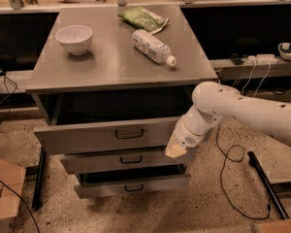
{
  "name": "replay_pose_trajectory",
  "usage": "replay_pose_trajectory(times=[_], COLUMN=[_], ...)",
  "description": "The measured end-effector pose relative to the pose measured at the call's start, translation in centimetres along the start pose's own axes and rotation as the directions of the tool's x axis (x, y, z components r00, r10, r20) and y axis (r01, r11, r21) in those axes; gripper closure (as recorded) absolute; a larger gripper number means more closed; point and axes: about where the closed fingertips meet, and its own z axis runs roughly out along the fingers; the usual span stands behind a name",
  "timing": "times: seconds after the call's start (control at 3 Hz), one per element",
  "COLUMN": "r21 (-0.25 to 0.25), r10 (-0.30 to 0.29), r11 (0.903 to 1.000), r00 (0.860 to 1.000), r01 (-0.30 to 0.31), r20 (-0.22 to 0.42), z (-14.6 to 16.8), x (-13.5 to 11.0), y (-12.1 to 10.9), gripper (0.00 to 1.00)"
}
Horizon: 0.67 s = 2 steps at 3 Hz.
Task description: Close top drawer
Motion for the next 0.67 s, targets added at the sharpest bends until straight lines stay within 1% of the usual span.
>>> replay_pose_trajectory(times=[0.33, 0.67], r21=[0.045, 0.045], r10=[-0.009, -0.009], r11=[0.999, 0.999], r00=[0.999, 0.999], r01=[0.007, 0.007], r20=[0.04, 0.04], z=[0.69, 0.68], x=[-0.48, -0.47], y=[-3.45, -3.36], gripper=[1.0, 1.0])
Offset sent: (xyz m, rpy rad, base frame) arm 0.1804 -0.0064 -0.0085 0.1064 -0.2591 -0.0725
